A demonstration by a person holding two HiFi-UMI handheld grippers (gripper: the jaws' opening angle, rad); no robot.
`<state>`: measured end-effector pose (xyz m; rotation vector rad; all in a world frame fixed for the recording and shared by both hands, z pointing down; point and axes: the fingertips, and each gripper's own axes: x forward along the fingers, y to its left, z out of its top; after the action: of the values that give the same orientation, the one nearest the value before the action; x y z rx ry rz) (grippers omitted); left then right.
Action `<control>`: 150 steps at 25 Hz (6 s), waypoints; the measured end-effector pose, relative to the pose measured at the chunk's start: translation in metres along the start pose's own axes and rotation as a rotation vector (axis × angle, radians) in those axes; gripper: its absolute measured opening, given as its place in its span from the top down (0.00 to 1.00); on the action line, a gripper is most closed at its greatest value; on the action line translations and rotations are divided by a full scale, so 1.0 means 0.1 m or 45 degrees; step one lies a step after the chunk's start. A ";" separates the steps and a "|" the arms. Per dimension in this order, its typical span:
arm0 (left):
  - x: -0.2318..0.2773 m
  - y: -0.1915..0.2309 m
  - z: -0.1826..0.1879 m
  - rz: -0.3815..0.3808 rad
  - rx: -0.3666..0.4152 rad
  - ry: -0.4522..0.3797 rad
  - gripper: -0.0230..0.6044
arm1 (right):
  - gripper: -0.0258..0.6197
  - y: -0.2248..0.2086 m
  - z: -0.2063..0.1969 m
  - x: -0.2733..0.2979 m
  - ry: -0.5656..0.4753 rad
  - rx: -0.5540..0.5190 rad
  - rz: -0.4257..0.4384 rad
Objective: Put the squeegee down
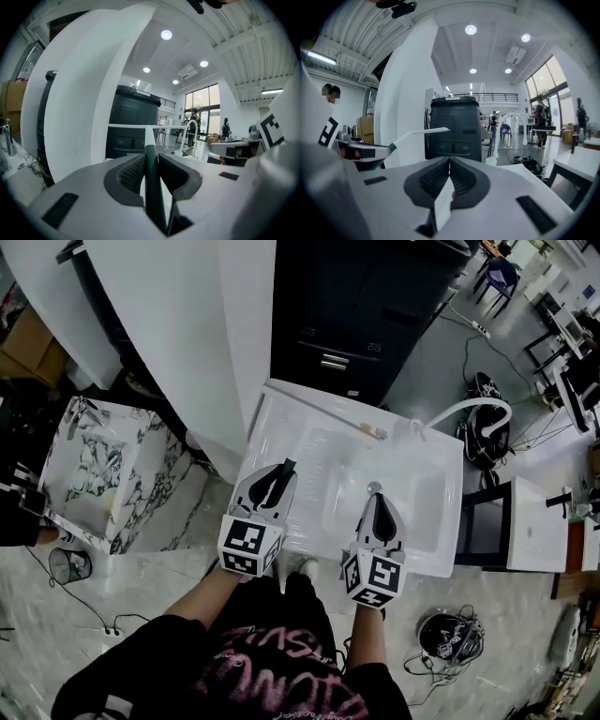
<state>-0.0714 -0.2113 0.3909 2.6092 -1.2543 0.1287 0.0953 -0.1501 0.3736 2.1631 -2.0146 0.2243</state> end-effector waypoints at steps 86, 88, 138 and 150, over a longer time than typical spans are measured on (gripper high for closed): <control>1.08 -0.09 -0.07 0.268 0.036 0.115 0.81 | 0.93 -0.70 -0.24 0.99 0.110 0.074 0.291; 1.11 -0.08 -0.12 0.269 0.035 0.131 0.81 | 0.93 -0.70 -0.28 1.02 0.118 0.081 0.294; 1.42 0.14 -1.09 0.323 -0.035 0.342 0.81 | 0.93 -0.69 -1.22 1.32 0.299 0.140 0.309; 1.50 0.16 -1.27 0.326 -0.033 0.386 0.81 | 0.93 -0.71 -1.40 1.37 0.337 0.167 0.305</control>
<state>0.0134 -0.3022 0.5439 2.2855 -1.4535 0.5275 0.1770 -0.2463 0.5391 1.8384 -2.1474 0.6560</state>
